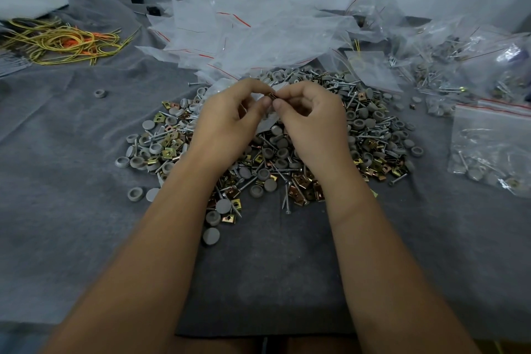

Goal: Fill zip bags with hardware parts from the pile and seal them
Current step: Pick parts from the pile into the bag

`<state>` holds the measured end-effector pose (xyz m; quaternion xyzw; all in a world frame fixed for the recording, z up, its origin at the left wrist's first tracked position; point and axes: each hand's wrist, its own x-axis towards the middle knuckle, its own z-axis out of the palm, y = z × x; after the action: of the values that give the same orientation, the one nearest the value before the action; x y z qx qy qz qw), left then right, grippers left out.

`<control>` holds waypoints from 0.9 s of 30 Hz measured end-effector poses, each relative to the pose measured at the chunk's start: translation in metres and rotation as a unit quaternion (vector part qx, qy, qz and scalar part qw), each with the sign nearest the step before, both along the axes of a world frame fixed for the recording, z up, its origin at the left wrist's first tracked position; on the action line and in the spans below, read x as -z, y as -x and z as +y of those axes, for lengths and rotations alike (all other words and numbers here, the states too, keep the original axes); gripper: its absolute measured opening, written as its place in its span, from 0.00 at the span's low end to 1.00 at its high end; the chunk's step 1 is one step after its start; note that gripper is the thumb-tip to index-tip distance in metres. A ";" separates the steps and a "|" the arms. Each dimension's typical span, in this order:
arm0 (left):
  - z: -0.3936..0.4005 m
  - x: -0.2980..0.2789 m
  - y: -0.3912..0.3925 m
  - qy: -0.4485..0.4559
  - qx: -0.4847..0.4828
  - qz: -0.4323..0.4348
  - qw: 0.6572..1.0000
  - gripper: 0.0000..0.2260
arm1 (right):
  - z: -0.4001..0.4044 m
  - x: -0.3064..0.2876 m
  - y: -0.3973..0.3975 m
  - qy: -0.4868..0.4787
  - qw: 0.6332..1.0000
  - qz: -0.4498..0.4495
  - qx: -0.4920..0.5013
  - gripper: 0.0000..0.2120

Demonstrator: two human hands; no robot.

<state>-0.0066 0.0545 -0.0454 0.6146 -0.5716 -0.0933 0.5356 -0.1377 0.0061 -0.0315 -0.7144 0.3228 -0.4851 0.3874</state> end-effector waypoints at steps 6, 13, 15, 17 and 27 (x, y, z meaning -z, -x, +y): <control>-0.001 -0.002 0.004 -0.015 -0.015 0.026 0.999 0.11 | -0.002 0.001 -0.001 -0.008 1.000 -0.002 0.001 0.07; -0.002 -0.001 -0.004 -0.018 -0.081 0.044 0.996 0.03 | -0.008 -0.003 0.006 -0.071 0.989 -0.108 0.071 0.08; -0.001 0.000 -0.006 -0.012 -0.087 0.046 0.995 0.02 | -0.012 -0.004 0.010 -0.088 0.981 -0.126 0.116 0.08; 0.000 -0.001 -0.004 -0.011 -0.054 0.036 0.998 0.03 | -0.014 -0.004 0.011 -0.091 0.979 -0.125 0.136 0.07; -0.002 0.002 -0.001 -0.039 -0.007 -0.007 0.999 0.06 | -0.012 -0.002 0.012 -0.073 0.986 -0.029 0.144 0.06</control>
<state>-0.0057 0.0529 -0.0474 0.6393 -0.5673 -0.1073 0.5078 -0.1497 -0.0057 -0.0291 -0.6158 0.4458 -0.5315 0.3736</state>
